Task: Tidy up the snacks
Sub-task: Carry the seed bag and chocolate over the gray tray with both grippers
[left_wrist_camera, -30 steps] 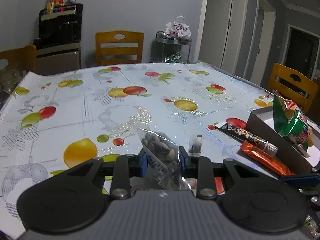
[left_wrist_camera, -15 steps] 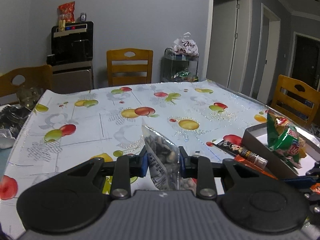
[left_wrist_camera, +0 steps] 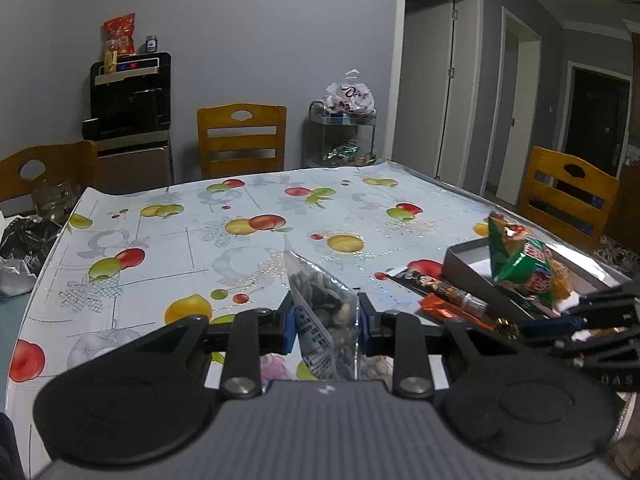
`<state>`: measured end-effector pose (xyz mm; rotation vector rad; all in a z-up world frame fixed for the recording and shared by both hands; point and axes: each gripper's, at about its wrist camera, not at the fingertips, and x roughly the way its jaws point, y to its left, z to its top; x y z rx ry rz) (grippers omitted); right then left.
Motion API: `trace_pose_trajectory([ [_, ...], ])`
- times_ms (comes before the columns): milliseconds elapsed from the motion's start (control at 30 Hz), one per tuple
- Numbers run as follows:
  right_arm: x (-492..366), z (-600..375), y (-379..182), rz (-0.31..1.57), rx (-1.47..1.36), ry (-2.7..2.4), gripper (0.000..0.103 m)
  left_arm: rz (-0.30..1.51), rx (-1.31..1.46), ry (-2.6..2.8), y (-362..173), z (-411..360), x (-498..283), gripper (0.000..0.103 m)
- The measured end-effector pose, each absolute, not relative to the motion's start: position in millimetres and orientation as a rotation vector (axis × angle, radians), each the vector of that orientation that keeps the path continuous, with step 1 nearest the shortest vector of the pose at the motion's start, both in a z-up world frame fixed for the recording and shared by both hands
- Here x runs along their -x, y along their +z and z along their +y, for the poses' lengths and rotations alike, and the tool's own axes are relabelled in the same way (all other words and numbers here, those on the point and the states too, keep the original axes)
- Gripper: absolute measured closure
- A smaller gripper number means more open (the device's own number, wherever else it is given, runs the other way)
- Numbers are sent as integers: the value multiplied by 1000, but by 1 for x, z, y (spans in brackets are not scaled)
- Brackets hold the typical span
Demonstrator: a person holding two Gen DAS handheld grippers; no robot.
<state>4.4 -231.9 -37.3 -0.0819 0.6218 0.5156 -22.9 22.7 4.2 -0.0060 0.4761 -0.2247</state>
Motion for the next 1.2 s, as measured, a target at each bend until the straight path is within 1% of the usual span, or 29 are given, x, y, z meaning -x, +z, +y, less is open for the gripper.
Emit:
trace_pose_trajectory([
  [433, 3, -256, -33, 591, 67, 530, 78, 487, -32, -266, 12, -14, 21, 77],
  [767, 4, -284, -26, 564, 35, 501, 78, 463, -56, -309, 24, -40, 20, 77],
  [1200, 16, -287, -23, 550, 53, 557, 78, 425, -73, -409, 41, -62, 29, 77],
])
